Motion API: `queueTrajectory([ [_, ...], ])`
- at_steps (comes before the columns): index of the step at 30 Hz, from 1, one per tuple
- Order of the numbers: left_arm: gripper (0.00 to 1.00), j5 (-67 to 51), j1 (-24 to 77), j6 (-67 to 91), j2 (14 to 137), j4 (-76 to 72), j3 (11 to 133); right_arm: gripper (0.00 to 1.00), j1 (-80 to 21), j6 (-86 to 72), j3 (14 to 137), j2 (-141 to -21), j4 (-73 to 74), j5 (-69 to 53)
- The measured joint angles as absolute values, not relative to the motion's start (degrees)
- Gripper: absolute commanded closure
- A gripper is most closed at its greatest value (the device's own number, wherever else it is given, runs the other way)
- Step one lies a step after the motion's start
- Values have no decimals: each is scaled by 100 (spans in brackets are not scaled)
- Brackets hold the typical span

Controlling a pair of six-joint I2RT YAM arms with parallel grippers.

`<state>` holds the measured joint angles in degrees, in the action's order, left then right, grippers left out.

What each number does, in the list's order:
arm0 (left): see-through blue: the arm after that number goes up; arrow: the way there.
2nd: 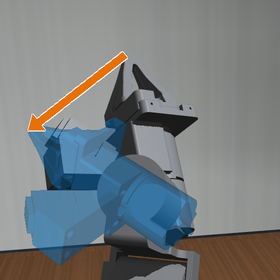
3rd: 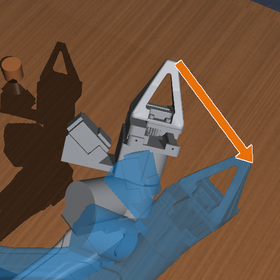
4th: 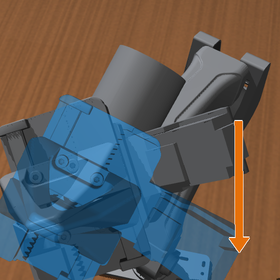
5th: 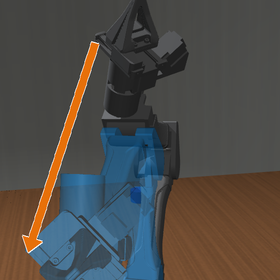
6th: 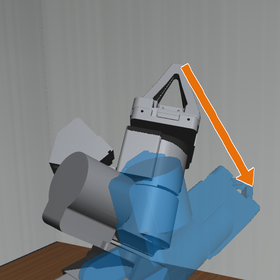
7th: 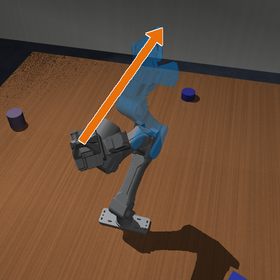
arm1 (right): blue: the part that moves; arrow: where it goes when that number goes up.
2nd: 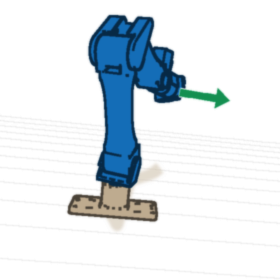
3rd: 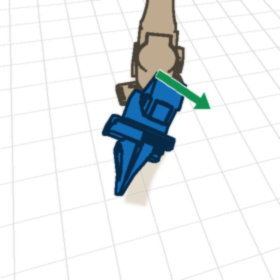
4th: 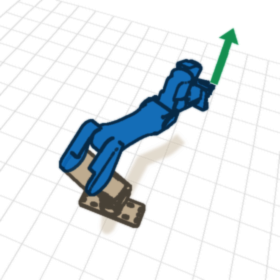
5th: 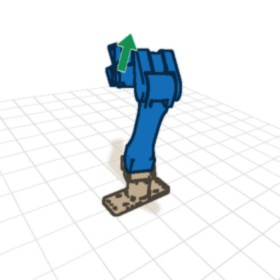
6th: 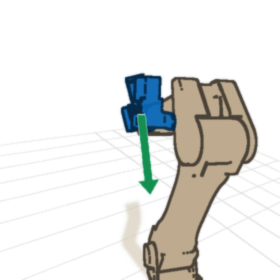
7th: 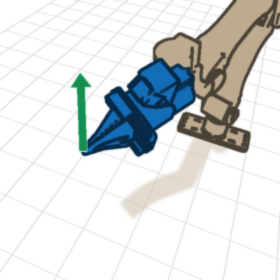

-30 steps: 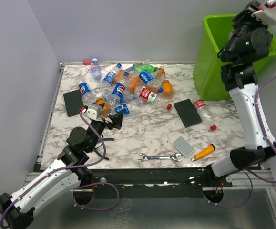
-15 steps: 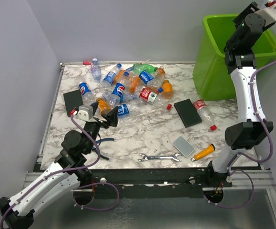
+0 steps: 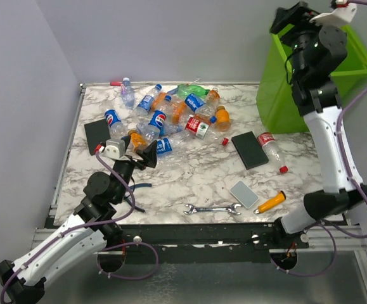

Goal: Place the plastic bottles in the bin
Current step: Pick up the plastic bottle at the center of the board.

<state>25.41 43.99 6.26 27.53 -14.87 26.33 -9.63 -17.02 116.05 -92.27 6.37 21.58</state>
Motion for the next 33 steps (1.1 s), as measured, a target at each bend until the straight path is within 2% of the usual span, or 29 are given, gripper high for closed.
queueTrajectory([
  [4,1,2729,4399,644,2891,-1466,2633,22,-2388,-1581,10562,-8077,386,1398],
  [7,1,2967,4399,659,3070,-1356,2635,22,-3006,-1653,9371,-7297,141,902],
  [11,1,3273,4399,652,3535,-1015,2781,23,-3308,-1951,7837,-6748,-47,429],
  [18,1,3430,4399,1476,4508,-224,3258,23,-3371,-2429,5402,-6709,379,-16],
  [26,1,3301,4399,4115,4716,246,2853,23,-3369,-2770,4125,-6420,322,-270],
  [33,1,3334,4399,6329,4845,401,2333,25,-3369,-2851,4014,-6987,-231,-766],
])
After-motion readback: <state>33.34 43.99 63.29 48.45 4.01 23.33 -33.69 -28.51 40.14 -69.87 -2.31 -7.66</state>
